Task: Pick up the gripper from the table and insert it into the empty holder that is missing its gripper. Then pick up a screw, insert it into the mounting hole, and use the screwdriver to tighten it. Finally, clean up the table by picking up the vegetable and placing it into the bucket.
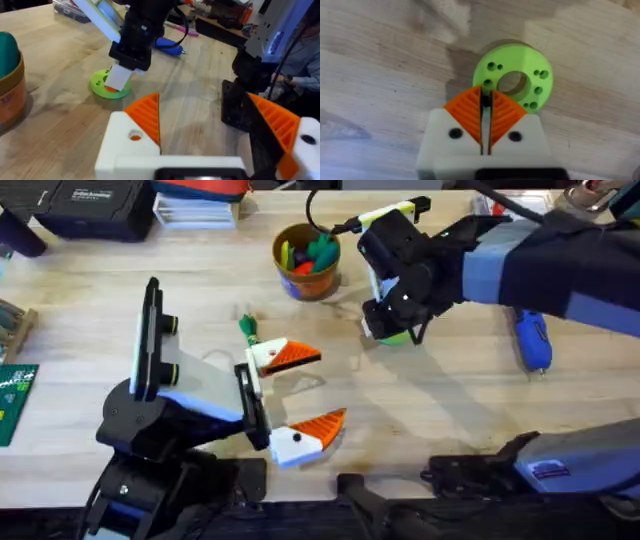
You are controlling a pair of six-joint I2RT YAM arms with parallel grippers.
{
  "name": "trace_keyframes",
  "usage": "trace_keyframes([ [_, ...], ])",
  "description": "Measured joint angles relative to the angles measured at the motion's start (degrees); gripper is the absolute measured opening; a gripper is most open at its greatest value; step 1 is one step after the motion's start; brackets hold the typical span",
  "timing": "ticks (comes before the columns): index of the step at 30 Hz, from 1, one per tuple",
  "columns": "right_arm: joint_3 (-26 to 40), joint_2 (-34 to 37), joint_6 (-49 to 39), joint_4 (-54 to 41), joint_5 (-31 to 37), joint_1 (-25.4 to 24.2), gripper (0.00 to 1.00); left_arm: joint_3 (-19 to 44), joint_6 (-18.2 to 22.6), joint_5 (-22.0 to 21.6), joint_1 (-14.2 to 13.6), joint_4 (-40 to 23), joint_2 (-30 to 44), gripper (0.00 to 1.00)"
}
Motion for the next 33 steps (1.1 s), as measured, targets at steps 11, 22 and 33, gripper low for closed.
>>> trace_keyframes([
  [11,1.1,0.0,0.0,-3.0,0.1,-0.1,0.006,0.0,0.0,0.0,0.0,0.0,0.0,0.986],
  [22,12.7,-0.5,-0.1,-14.3,-0.1,0.0,0.005,0.0,0.0,0.0,0.0,0.0,0.0,0.986],
  [33,32.8,-2.7,-2.4,-25.7,-1.6,8.7,0.005,0.0,0.0,0.0,0.0,0.0,0.0,0.986],
])
